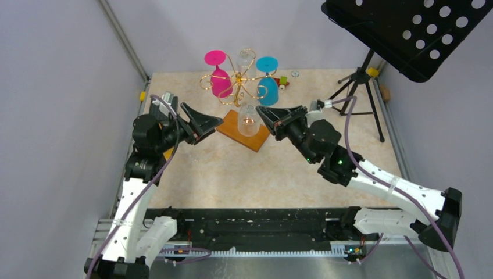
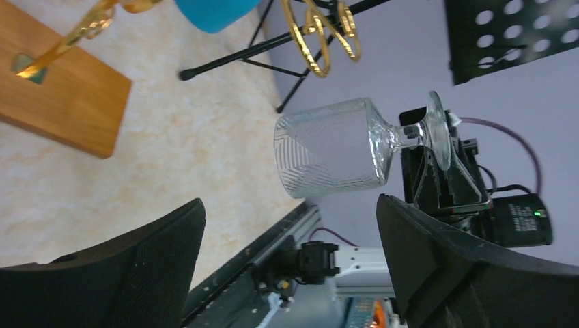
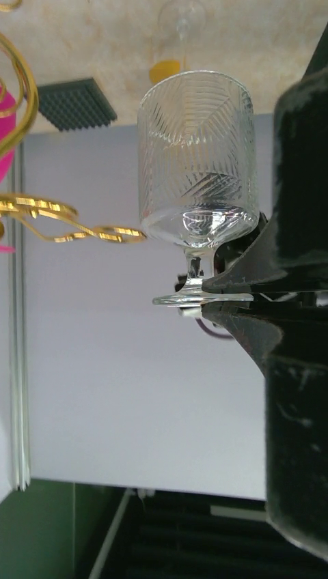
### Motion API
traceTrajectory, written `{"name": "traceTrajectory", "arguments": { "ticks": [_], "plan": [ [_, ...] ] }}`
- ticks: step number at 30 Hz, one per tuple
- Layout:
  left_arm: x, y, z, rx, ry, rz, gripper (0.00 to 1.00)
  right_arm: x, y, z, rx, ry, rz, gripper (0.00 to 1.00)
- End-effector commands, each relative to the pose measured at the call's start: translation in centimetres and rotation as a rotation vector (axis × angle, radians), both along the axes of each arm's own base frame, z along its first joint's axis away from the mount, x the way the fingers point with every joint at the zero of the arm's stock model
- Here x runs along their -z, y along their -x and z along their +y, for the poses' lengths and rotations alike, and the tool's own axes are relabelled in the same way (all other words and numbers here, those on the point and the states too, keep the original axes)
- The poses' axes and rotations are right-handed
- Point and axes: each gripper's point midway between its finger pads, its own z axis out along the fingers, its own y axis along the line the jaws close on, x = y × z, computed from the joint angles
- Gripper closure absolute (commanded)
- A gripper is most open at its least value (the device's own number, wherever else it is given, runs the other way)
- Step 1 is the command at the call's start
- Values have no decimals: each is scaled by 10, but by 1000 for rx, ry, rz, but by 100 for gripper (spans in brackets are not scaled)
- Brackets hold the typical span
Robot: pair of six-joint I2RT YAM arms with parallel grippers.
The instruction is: Take the wine glass off the wine glass rack
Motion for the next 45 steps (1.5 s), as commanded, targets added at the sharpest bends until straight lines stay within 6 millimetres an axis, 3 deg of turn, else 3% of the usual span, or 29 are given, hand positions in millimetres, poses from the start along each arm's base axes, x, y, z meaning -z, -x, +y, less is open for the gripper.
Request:
{"name": "traceTrajectory", "arguments": {
  "ticks": [1,9,18,21,27,35,40,45],
  "plan": [
    [-66,19,-11,77,244,-123,1,-89,31,-28,-62,-260,-164,100],
    [-95,26,-23,141,459,-99,1,-125,44,-39,-89,-346,-237,100],
    [-102,24,-38,158,499,-112,1,-140,49,-46,-92,-406,-267,100],
    [-105,24,-41,173,512,-125,3,-143,50,-47,-98,-421,-271,100],
    [-116,31,-52,240,561,-136,22,-145,51,-46,-114,-464,-272,100],
    [-116,32,-58,268,579,-123,20,-151,54,-46,-127,-483,-282,100],
    [-136,43,-56,317,644,-156,27,-145,52,-43,-134,-492,-267,100],
    [-165,68,-53,405,691,-239,30,-141,51,-40,-143,-499,-258,100]
  ]
}}
